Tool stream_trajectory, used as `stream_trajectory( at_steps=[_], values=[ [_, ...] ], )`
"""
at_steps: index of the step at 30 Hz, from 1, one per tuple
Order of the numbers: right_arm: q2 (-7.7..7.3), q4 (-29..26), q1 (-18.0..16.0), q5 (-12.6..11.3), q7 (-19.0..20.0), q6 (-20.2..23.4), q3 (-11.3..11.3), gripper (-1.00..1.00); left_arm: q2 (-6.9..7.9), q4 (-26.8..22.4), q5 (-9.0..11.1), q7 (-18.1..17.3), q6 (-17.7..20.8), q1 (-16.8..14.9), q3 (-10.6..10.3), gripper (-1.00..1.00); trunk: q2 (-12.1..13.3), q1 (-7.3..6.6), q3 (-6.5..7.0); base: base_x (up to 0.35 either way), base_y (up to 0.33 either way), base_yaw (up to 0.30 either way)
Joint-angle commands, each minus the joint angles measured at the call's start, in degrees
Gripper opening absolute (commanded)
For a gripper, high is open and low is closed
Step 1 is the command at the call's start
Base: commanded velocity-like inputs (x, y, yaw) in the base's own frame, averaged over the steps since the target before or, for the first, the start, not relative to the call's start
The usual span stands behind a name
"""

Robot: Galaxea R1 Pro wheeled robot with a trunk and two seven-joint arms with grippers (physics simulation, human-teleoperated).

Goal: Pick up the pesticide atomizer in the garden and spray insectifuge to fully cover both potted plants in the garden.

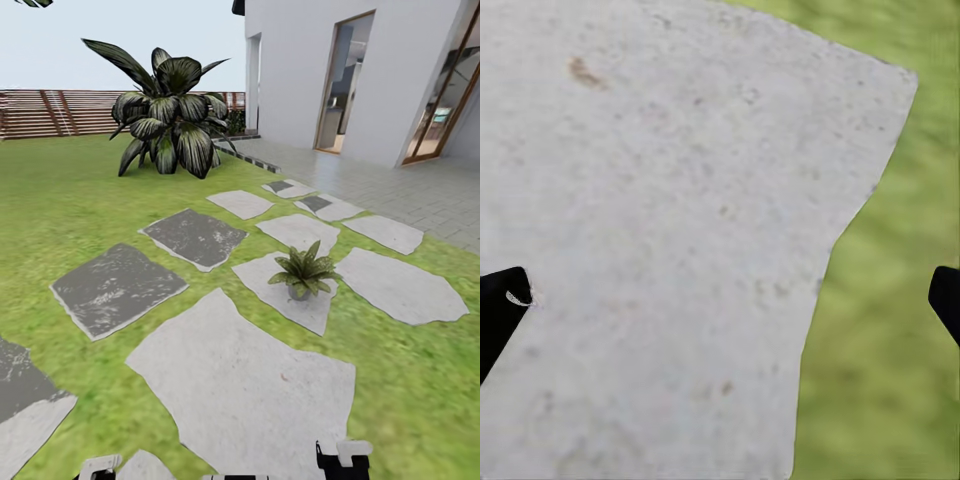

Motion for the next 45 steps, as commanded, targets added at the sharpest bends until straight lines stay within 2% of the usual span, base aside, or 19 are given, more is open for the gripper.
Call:
stream_trajectory(
  at_steps=[1,10,15,38,45],
  values=[
    [0.0,0.1,0.0,0.6,-0.3,-0.1,-0.4,1.0,0.0,0.1,-0.5,-0.6,-0.2,-0.1,0.5,-1.0,0.0,-0.01,-0.04,0.0,0.0,0.279],
    [0.0,0.1,0.0,0.6,-0.3,-0.1,-0.4,1.0,-0.1,0.1,-0.9,-0.5,0.0,-0.1,0.3,-1.0,0.0,-0.01,-0.04,0.0,0.0,0.279],
    [0.0,0.1,0.1,0.6,-0.3,-0.1,-0.4,1.0,-0.1,0.1,-0.5,-0.2,-0.2,-0.1,0.5,-1.0,0.0,-0.01,-0.04,0.029,0.04,0.279],
    [0.0,0.0,0.1,0.6,-0.3,-0.2,-0.4,1.0,-0.1,0.2,-0.4,-0.2,-0.2,0.0,0.5,-1.0,0.0,-0.01,-0.14,0.175,0.27,0.279],
    [0.01,0.0,0.1,0.6,-0.3,-0.2,-0.4,1.0,-0.11,0.3,-0.4,-0.2,-0.2,0.0,0.5,-1.0,0.0,-0.01,-0.29,0.046,0.059,0.279]
  ],
)
